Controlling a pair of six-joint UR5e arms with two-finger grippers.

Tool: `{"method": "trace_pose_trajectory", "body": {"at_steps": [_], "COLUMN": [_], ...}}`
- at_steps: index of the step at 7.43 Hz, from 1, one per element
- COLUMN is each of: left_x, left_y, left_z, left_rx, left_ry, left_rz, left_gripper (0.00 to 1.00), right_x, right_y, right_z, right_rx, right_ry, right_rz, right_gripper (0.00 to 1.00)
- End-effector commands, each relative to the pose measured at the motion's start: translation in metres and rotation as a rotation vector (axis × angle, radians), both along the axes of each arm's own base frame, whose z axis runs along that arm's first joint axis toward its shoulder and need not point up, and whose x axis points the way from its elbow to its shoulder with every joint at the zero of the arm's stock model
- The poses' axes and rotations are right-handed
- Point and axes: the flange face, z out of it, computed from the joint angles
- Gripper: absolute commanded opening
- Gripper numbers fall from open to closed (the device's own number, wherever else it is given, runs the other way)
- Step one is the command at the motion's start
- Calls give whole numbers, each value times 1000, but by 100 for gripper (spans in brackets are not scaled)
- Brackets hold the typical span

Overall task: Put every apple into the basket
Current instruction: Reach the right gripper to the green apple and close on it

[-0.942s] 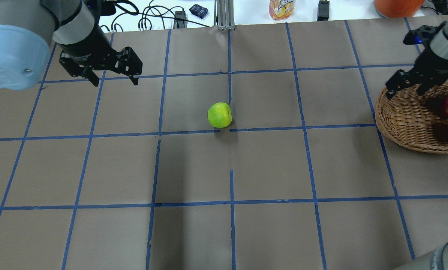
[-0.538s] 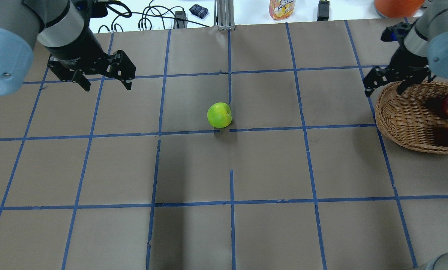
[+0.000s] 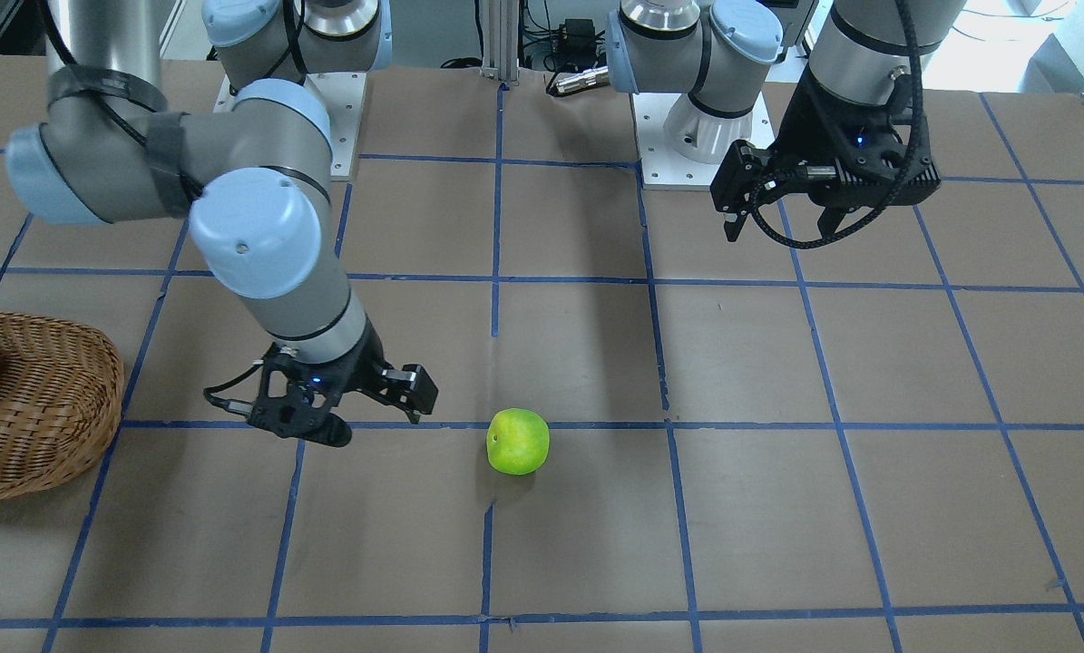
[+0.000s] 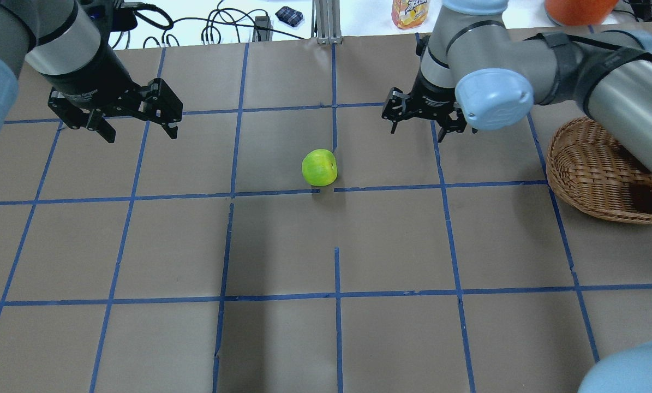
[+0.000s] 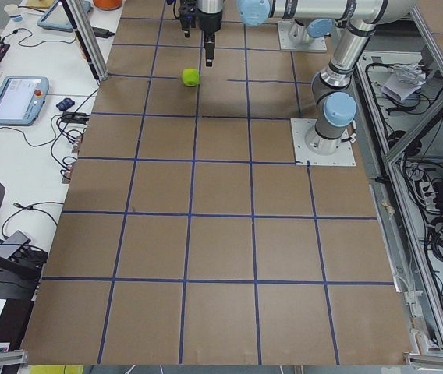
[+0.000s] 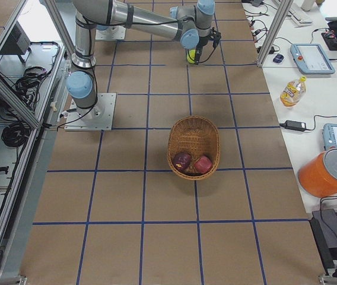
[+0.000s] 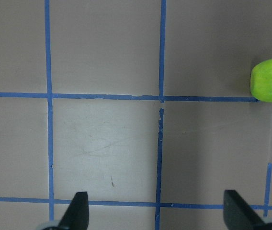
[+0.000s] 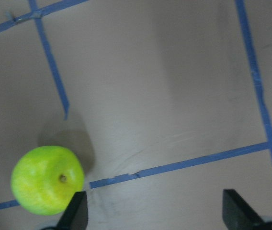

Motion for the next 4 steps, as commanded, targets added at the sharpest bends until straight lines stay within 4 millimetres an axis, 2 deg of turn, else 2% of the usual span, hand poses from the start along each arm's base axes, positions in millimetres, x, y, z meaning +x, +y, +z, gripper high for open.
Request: {"method": "trace_pose_trajectory", "body": {"at_steps": [1, 2, 4], "left_x": [-1, 1, 1], "left_y": [-1, 0, 0], "left_z": [0, 2, 4], "left_rx": [-2, -5, -12], "left_ry": [10, 1, 10], "left_rz": [3, 5, 9], "left_gripper": [100, 100, 100], "right_x": [85, 112, 127], "right_y": [-10, -12, -9], "right_z": [-19, -35, -62], "right_rx": [14, 25, 60], "right_ry": [-31, -20, -11], "right_rz": [-18, -5, 21], "right_gripper": [100, 100, 100]}}
